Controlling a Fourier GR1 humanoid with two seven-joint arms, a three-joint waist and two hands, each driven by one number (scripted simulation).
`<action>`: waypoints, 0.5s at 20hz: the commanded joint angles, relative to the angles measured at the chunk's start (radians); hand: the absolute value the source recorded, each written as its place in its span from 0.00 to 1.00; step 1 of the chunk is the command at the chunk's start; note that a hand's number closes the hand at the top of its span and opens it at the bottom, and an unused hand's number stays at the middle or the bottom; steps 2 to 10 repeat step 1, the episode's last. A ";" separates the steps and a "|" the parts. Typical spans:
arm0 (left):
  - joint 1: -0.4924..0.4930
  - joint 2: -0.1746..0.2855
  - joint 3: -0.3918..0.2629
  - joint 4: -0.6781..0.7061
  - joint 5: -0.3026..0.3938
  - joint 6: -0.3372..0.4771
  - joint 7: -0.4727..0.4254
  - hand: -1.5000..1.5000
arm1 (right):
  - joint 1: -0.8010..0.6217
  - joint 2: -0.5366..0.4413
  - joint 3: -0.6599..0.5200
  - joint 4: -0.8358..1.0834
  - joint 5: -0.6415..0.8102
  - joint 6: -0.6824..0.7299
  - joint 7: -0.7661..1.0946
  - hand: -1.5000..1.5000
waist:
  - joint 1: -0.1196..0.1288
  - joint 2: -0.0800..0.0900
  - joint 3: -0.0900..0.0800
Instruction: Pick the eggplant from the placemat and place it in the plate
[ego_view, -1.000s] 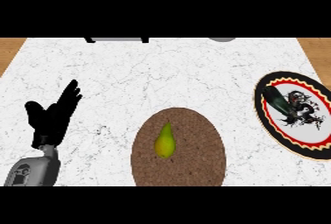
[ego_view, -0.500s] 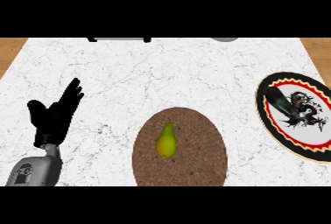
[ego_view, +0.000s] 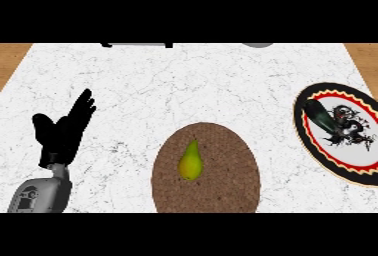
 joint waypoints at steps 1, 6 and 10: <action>0.003 0.016 0.006 -0.009 -0.006 -0.006 0.007 0.50 | -0.031 -0.055 0.015 0.062 0.018 0.131 -0.103 0.00 | 0.008 0.002 0.001; 0.003 0.016 0.006 -0.009 -0.006 -0.006 0.007 0.50 | -0.031 -0.055 0.015 0.062 0.018 0.131 -0.103 0.00 | 0.008 0.002 0.001; 0.003 0.016 0.006 -0.009 -0.006 -0.006 0.007 0.50 | -0.031 -0.055 0.015 0.062 0.018 0.131 -0.103 0.00 | 0.008 0.002 0.001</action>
